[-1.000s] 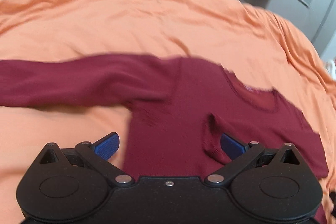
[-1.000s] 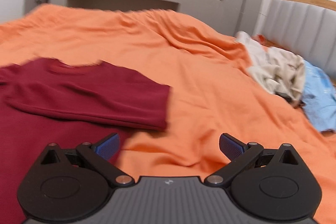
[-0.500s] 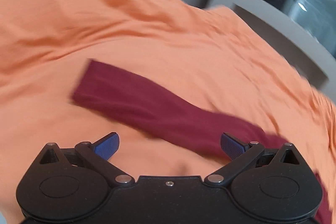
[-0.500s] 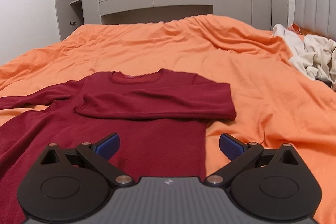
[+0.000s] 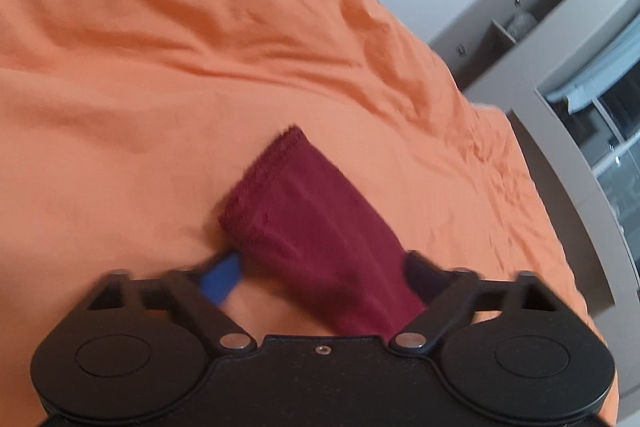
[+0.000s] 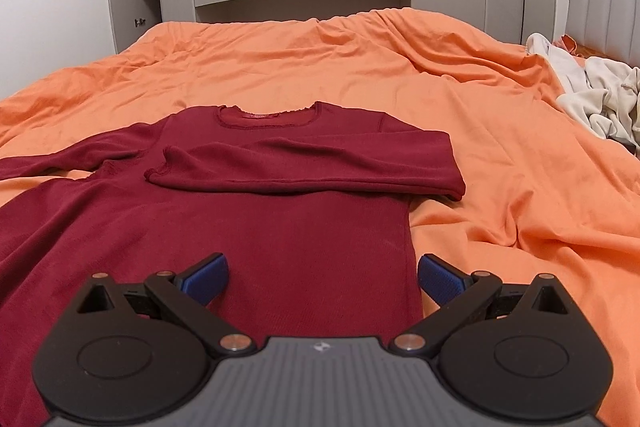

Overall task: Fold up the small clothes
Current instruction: 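Grasp the cuff of the other sweater sleeve with the left gripper, then fold the held sleeve across the sweater front and release with the left gripper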

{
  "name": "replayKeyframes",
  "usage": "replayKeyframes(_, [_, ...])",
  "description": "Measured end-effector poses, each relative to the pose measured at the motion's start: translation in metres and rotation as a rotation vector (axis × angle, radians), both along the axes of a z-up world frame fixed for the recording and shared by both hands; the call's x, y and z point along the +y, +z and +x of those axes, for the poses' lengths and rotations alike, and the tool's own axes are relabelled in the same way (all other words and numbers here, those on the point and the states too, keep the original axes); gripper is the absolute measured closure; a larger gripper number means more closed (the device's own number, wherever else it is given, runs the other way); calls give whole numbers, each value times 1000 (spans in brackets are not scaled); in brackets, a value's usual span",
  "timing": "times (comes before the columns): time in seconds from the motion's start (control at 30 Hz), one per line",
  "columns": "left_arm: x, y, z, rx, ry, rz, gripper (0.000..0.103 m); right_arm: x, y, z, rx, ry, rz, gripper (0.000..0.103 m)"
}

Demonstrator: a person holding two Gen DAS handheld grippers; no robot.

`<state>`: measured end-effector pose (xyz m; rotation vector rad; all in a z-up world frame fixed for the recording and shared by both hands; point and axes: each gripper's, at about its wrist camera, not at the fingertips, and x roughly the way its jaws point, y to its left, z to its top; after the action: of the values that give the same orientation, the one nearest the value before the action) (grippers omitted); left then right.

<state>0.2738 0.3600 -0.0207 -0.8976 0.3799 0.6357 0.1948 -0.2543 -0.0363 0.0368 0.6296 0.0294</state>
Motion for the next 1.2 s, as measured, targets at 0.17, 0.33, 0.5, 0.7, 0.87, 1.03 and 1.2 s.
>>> replayKeyframes(0.17, [5,4,1,-4,58,30,80,1,-2,0,5,-2,-6,0])
replayKeyframes(0.33, [0,20,2,-35,50,104,95,1,-2,0,3,-3,-1,0])
replayKeyframes(0.5, [-30,65,20,-91,-69,285,97,-4,3,-4,-24,-17,21,0])
replayKeyframes(0.7, [-106,130,54,-187,-306,525,97,-16,9,-8,-49,-32,54,0])
replayKeyframes(0.87, [-188,160,80,-252,-514,618,97,-28,15,-16,-81,-67,50,0])
replayKeyframes(1.03, [-268,154,102,-274,-701,605,96,-46,17,-24,-94,-109,50,0])
replayKeyframes(1.2, [-344,111,118,-223,-881,591,96,-65,14,-33,-85,-155,49,0])
